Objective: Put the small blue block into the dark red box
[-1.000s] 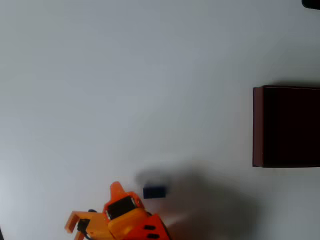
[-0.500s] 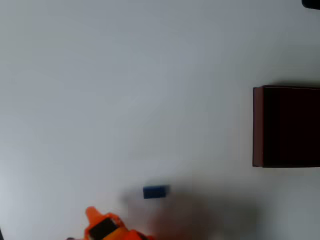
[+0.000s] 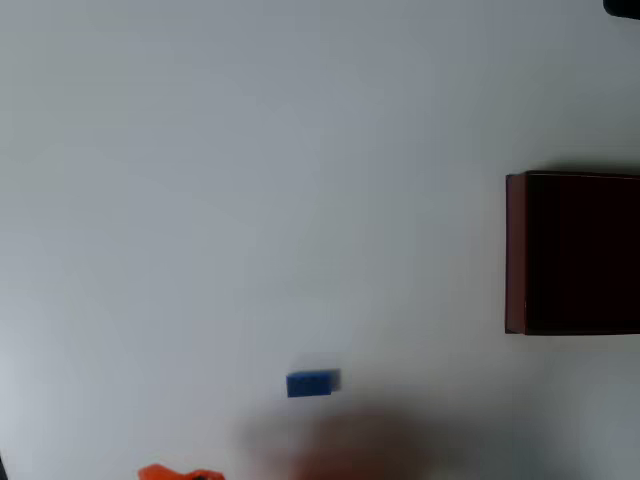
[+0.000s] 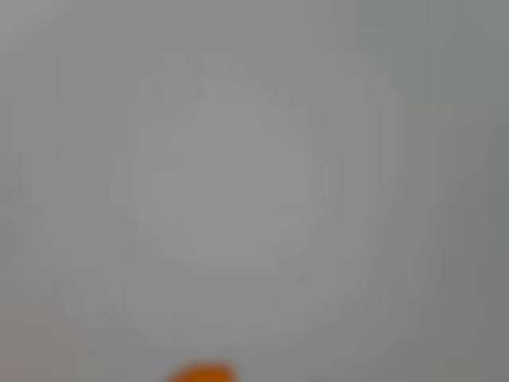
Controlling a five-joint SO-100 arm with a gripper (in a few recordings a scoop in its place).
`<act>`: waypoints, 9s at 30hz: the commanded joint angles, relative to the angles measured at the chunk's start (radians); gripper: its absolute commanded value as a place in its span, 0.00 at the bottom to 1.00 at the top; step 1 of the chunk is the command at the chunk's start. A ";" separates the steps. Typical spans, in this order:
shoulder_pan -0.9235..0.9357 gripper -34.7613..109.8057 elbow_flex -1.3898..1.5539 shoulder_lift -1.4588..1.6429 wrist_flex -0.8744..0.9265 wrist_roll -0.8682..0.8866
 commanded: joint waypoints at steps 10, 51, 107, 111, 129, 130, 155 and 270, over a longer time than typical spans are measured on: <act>0.261 0.35 -0.416 -0.696 0.110 -0.046; 0.580 0.39 0.101 -0.347 -0.086 -0.044; 0.873 0.47 -0.164 -0.411 0.236 1.555; 0.816 0.46 -0.316 -0.612 0.202 1.733; 1.307 0.46 -1.072 -1.071 0.342 1.144; 1.315 0.46 -1.141 -1.095 0.391 1.143; 1.488 0.44 -0.776 -0.850 0.333 1.132; 1.454 0.24 -0.655 -1.146 0.163 1.419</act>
